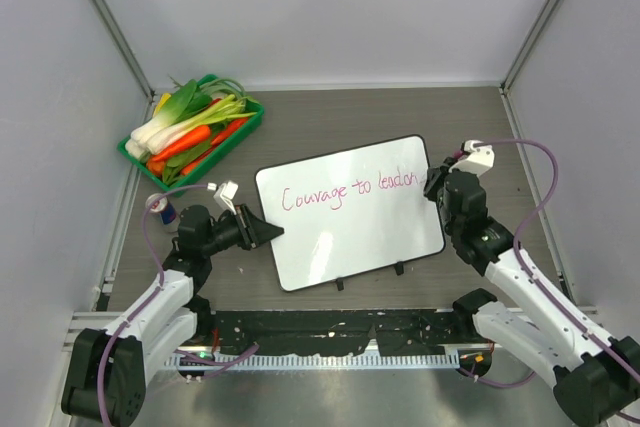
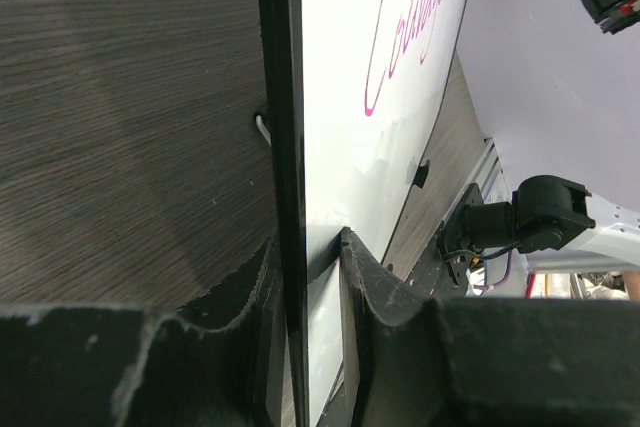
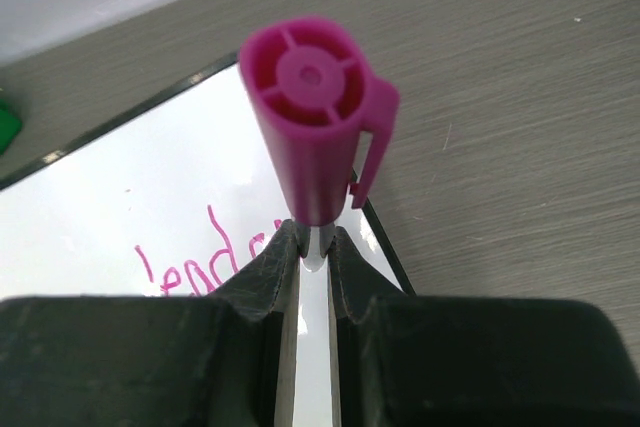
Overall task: Write a sentence on the whiteboard
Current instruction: Write on the whiteboard at the whiteboard stand.
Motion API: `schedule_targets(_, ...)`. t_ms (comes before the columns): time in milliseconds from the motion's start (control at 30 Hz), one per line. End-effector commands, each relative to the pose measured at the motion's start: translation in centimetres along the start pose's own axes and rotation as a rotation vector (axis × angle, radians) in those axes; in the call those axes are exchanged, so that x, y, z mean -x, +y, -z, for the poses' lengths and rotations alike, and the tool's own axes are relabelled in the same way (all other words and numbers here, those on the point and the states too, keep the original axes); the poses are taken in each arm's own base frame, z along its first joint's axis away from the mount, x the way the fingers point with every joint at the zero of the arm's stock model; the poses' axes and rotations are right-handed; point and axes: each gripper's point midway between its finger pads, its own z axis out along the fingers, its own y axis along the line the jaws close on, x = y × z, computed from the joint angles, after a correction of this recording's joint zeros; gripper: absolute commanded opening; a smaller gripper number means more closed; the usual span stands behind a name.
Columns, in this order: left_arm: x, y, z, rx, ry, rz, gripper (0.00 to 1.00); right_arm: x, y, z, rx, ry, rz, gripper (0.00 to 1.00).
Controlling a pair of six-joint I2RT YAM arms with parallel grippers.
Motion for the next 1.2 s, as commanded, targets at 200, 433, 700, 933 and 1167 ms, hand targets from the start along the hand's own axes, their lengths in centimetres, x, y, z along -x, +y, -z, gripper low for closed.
schedule_targets(200,0.6,0.3,0.0,0.011,-0.029,-0.057,0.00,5.8,-0.6,3.0,0.016,-0.206,-0.113,0.01)
schedule_targets(433,0.6,0.3,0.0,0.014,-0.032,-0.057,0.00,5.4,-0.9,3.1,0.021,-0.229,-0.123,0.01)
schedule_targets(700,0.6,0.3,0.0,0.009,-0.028,-0.057,0.00,4.4,-0.1,1.4,0.023,-0.186,-0.118,0.01)
schedule_targets(933,0.7,0.2,0.0,0.009,-0.031,-0.060,0.00,3.6,0.7,-0.1,0.015,-0.149,-0.102,0.01)
schedule_targets(1167,0.7,0.2,0.0,0.009,-0.031,-0.060,0.00,2.5,0.2,-0.9,-0.013,-0.140,-0.090,0.01)
